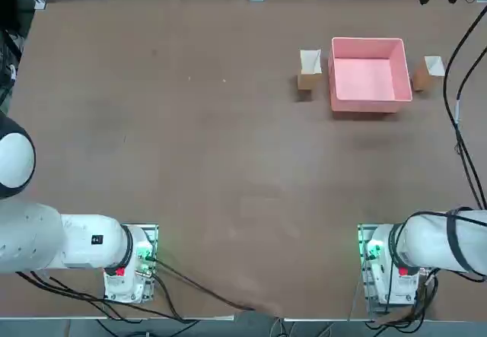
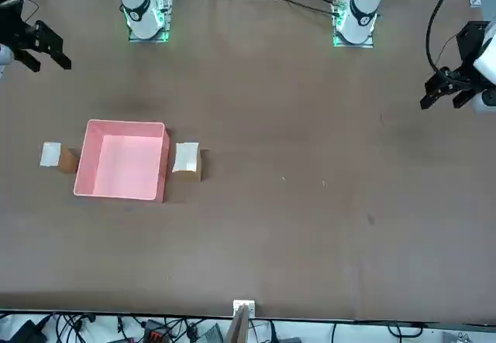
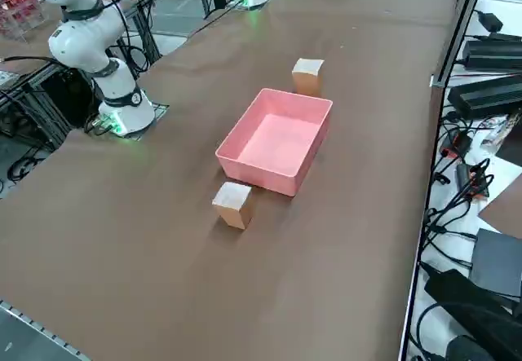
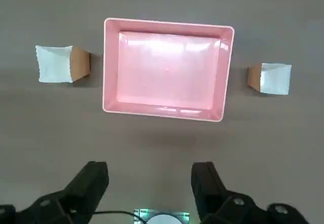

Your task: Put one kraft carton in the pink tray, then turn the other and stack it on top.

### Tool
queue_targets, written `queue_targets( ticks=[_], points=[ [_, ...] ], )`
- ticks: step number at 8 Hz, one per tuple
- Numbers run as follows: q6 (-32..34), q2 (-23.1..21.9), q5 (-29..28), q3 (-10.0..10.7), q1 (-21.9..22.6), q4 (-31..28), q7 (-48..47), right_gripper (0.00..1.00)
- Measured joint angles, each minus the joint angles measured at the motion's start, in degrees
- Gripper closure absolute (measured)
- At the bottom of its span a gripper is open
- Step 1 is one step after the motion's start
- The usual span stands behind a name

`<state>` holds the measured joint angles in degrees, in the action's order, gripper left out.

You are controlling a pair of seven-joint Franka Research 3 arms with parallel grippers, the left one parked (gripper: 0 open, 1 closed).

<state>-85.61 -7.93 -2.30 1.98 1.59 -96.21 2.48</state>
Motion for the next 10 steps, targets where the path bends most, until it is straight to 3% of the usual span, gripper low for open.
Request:
queue_targets(
  ticks=[10],
  points=[
    [-0.9,1.1,-0.1,-0.7,1.0,0.0,-0.2,0.00]
  ],
)
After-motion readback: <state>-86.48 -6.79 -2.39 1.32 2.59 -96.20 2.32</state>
